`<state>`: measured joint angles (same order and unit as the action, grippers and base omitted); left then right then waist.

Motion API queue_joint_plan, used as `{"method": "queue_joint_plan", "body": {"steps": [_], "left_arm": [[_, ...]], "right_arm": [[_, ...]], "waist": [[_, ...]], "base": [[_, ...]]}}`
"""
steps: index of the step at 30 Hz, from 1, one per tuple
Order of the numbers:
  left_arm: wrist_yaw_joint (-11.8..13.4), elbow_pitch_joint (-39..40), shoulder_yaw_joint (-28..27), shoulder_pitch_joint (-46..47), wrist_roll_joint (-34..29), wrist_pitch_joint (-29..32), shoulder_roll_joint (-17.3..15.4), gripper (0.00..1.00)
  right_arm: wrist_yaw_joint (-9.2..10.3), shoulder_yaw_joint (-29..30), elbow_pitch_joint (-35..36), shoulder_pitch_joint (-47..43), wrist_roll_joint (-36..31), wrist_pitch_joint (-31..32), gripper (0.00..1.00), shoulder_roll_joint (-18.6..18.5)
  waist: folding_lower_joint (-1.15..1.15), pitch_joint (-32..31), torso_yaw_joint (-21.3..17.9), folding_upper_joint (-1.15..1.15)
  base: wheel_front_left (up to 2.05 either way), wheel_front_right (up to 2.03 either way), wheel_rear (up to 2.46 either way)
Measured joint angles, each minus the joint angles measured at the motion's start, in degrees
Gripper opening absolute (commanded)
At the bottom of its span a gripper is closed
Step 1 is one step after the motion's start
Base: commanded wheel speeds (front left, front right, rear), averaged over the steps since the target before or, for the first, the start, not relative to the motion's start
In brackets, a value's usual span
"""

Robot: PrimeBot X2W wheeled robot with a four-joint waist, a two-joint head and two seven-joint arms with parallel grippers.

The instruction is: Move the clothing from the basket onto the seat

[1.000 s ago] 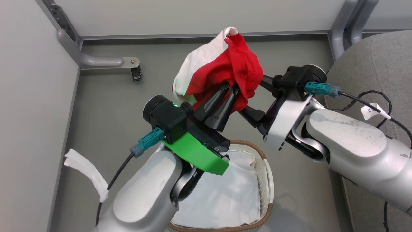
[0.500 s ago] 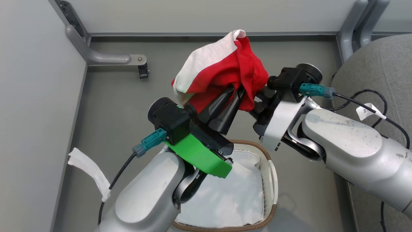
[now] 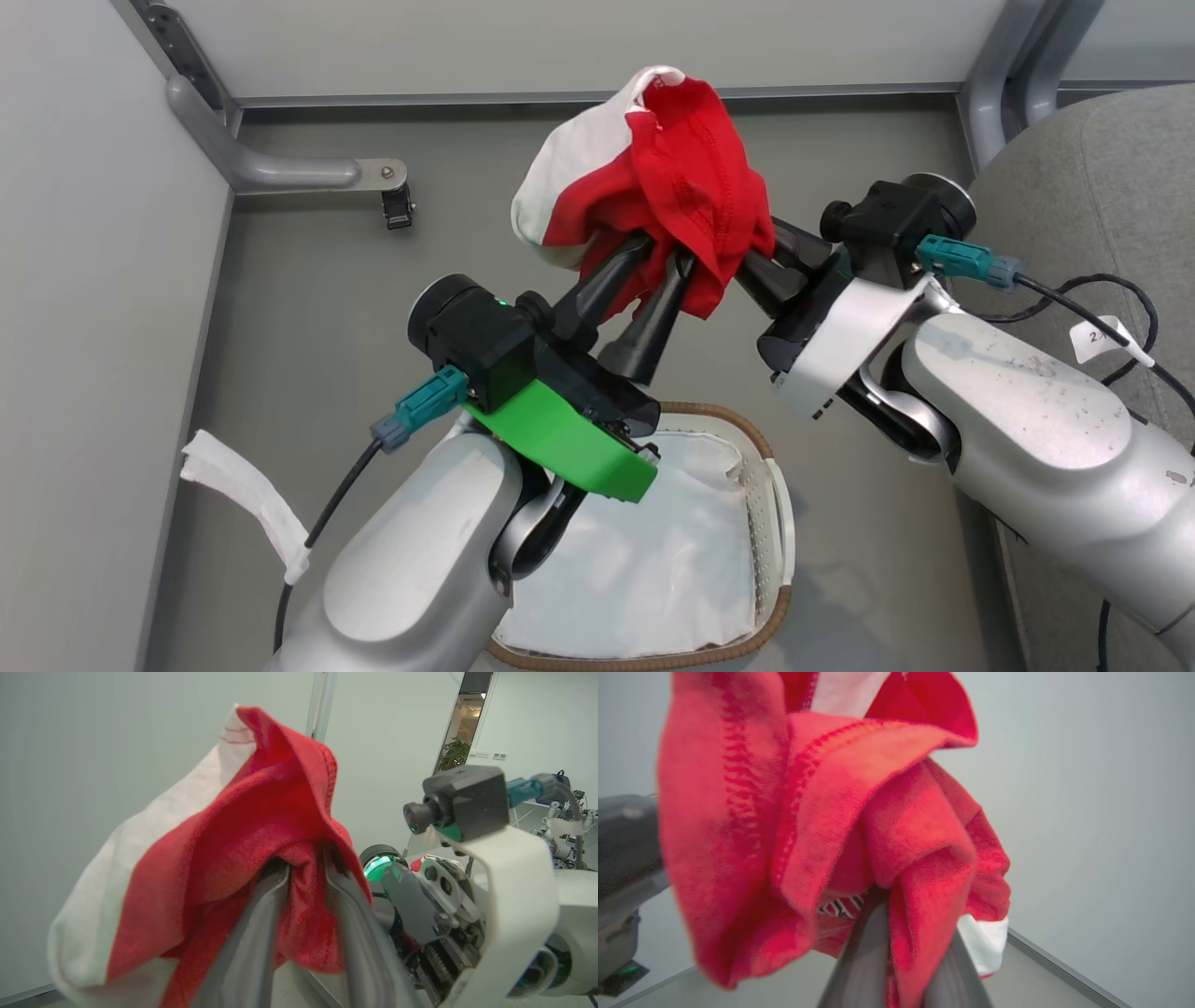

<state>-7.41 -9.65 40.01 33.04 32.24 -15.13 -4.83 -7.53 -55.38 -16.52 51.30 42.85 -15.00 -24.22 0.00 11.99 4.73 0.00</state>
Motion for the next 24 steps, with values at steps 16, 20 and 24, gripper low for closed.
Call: {"method": "queue_joint_plan", "body": {"steps": [16,20,24], "left_arm": [[0.0,-3.53,-0.71,-0.86,-2.34,-0.02,-1.43,1.0],[0.0,-3.68,-0.46,-1.16,-3.05,-0.02,-1.92,1.0],[0.0,-3.8,-0.2,-1.39,-3.5,-0.02,-2.7,1.0]], "right_arm": [[0.0,15.04,3.24,-9.79,-5.44,0.01,0.0,2.07],[0.0,18.26,4.48,-12.71,-6.37,0.01,0.0,2.98],[0.0,21.15,5.72,-15.57,-7.24,0.01,0.0,3.82]], "waist": [[0.0,0.25,-6.15,0.0],[0.0,0.41,-9.13,0.0],[0.0,0.55,-12.58,0.0]], "base": [[0.0,0.0,0.0],[0.0,0.0,0.0],[0.0,0.0,0.0]]}}
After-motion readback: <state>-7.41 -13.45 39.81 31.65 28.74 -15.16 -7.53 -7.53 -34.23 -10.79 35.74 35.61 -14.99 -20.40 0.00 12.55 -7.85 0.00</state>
